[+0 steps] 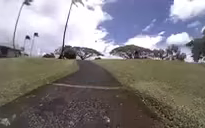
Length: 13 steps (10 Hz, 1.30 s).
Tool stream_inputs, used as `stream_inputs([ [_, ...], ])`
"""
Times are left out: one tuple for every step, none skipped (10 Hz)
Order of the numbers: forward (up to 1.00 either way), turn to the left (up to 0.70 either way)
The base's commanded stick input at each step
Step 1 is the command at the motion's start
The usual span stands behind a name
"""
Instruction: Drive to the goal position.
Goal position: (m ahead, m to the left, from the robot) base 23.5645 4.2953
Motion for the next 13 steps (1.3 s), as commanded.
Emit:
stream_inputs([
  [0.7,0.03],
  [0.7,0.02],
  [0.7,0.01],
  [0.7,0.0],
  [0.7,0.0],
  [0.7,0.02],
  [0.7,0.01],
  [0.7,0.0],
  [0.7,0.0],
  [0.7,0.02],
  [0.7,0.0],
  [0.7,0.01],
  [0.7,0.01],
])
